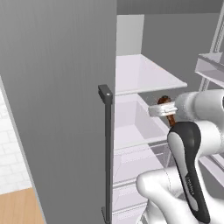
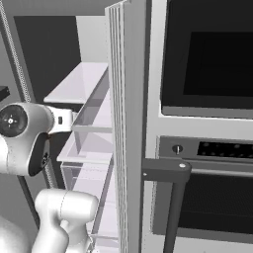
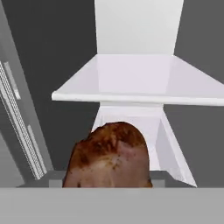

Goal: Place one mushroom and one chicken drumstick in each tupperware on the nearby counter, to pack two identical lunches.

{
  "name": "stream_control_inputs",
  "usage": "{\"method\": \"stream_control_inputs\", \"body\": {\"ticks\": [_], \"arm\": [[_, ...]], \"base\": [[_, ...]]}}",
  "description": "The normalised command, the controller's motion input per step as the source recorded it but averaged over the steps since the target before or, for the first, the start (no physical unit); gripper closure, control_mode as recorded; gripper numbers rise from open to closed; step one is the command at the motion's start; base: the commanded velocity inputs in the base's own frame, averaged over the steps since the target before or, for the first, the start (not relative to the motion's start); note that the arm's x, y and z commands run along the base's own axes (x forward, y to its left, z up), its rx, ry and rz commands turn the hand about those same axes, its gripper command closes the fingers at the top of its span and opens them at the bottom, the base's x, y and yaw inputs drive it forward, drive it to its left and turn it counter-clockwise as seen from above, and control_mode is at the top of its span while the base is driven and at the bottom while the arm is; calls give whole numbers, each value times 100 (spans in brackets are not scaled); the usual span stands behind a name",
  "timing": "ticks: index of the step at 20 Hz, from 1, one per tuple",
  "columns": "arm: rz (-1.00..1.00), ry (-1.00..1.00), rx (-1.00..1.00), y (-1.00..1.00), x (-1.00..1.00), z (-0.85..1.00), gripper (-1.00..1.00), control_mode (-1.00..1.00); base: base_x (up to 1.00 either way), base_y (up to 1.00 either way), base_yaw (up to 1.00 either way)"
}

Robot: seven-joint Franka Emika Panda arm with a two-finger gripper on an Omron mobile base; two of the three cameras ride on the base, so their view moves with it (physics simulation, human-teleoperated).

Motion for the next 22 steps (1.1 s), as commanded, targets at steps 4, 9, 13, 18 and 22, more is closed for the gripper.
{"method": "stream_control_inputs", "body": {"ticks": [4,9,13,18,22], "arm": [[0,42,-21,21,-16,-50,100,100],[0,0,0,0,0,0,100,100],[0,0,0,0,0,0,100,100],[0,0,0,0,0,0,100,100],[0,0,0,0,0,0,100,100]], "base": [[-50,14,2],[-100,12,0],[-100,0,0],[-100,-26,-21],[-79,-14,-68]]}}
